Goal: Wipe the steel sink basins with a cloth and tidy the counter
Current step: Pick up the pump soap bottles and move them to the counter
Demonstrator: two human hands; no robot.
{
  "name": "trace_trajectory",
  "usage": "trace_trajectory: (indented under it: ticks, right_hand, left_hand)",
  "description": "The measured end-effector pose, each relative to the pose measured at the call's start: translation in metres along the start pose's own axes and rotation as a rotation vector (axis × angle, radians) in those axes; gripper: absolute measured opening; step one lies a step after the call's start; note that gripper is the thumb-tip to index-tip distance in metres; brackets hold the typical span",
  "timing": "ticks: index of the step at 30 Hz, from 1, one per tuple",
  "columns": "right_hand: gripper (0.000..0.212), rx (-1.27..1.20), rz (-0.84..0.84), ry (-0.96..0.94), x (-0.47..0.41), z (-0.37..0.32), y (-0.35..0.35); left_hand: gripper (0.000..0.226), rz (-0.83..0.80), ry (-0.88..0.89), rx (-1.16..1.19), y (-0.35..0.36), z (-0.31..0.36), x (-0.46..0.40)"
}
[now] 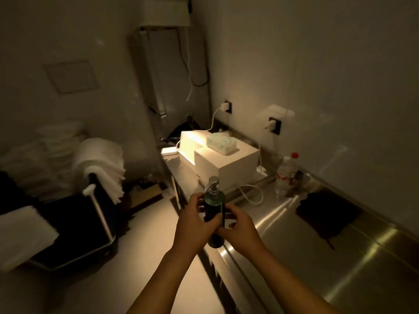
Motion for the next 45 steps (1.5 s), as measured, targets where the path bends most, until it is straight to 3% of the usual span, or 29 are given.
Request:
trace_trajectory:
  ticks: [6, 11, 15, 19, 27, 36, 45]
  right_hand:
    - [0.055, 0.046, 0.242, 0.029, -0.042, -0.002, -0.043]
    - [0.051, 0.129, 0.493, 0.073, -0.020, 0.000, -0.102]
    - [0.056, 0.205, 0.712, 0.103, 0.028, -0.002, -0.158]
    - [0.066, 0.227, 0.823, 0.115, 0.074, -0.003, -0.196]
    - [0.055, 0.280, 0.984, 0.187, 0.165, 0.002, -0.262]
    - [0.061, 0.292, 1.013, 0.220, 0.211, 0.030, -0.329]
    - [0.054, 0.261, 1.052, 0.192, 0.211, 0.046, -0.371]
  left_hand:
    - [0.059, -0.224, 0.152, 0.110, 0.045, 0.013, -0.078]
    - [0.068, -0.460, 0.289, 0.166, 0.107, 0.048, -0.099]
    - [0.068, -0.612, 0.414, 0.226, 0.164, 0.091, -0.076]
    - [0.062, -0.754, 0.485, 0.296, 0.205, 0.125, -0.046]
    - [0.070, -1.039, 0.536, 0.300, 0.292, 0.171, 0.020]
    - [0.071, -1.107, 0.511, 0.284, 0.360, 0.199, 0.058]
    - [0.063, -0.952, 0.454, 0.228, 0.383, 0.215, 0.055]
Point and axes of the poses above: each hand's wrist, its own x-axis away from the middle knuckle, its own y-axis out of the palm, z = x × y, the point moved 8 cm from there along -x, towards the middle knuckle, and after that the axes turned 5 degrees about -x, right-handed, at the moved point
